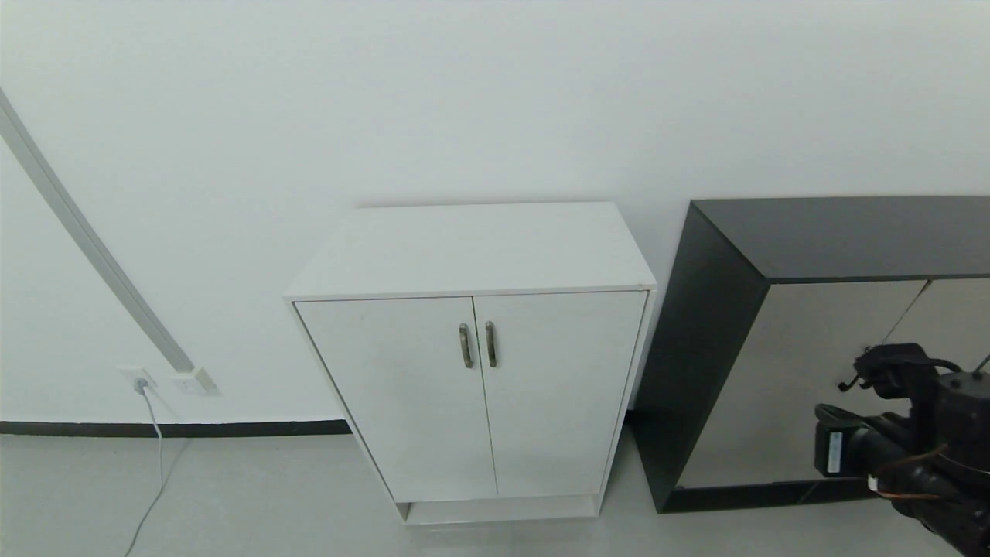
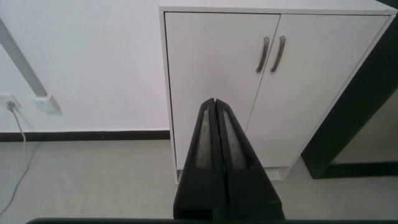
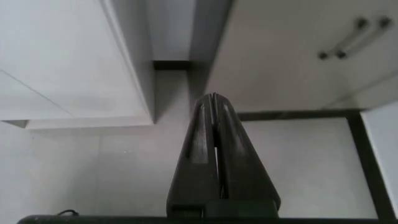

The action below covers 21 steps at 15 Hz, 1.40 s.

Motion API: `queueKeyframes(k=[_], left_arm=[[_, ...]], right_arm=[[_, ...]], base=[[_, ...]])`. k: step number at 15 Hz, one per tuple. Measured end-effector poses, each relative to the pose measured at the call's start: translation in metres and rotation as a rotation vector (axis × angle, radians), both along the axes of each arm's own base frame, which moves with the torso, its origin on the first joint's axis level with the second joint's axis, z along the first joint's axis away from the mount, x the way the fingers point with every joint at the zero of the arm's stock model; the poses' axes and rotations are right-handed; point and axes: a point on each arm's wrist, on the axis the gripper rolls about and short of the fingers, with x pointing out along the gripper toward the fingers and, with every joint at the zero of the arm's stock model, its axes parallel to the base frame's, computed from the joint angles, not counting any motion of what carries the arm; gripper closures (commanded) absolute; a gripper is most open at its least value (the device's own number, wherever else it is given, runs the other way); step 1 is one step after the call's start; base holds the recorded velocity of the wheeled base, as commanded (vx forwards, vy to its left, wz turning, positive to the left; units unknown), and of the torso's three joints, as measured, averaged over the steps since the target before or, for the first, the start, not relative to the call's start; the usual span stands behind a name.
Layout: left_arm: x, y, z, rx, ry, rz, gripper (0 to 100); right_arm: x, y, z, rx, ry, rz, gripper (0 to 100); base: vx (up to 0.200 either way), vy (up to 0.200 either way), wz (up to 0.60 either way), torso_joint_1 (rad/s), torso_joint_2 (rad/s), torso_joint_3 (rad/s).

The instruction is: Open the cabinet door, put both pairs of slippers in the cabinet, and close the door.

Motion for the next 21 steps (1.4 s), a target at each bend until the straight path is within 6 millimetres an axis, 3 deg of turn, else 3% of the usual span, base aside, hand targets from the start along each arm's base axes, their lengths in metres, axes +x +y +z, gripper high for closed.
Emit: queueKeyframes(k=[3,9,17,21], left_arm=[[0.000,0.000,0.000,0.000,0.000,0.000,100],[0.000,0.000,0.000,0.000,0.000,0.000,100],[0.000,0.000,0.000,0.000,0.000,0.000,100],[0.000,0.000,0.000,0.000,0.000,0.000,100]], right_arm=[[-0.042,-0.019,-0.003,-0.010,0.005,-0.033,100],[-0.098,-0.034,0.001,-0.002,0.043,0.006,100],[-0.163,-0.046,-0.017,0.064,0.121,0.211,100],[-0.174,-0.048,-0.020,0.076,0.087,0.233,100]], base=[[0.000,0.000,0.00,0.000,0.00,0.000],[0.000,0.000,0.00,0.000,0.00,0.000],[0.000,0.000,0.00,0.000,0.00,0.000],[0.000,0.000,0.00,0.000,0.00,0.000]])
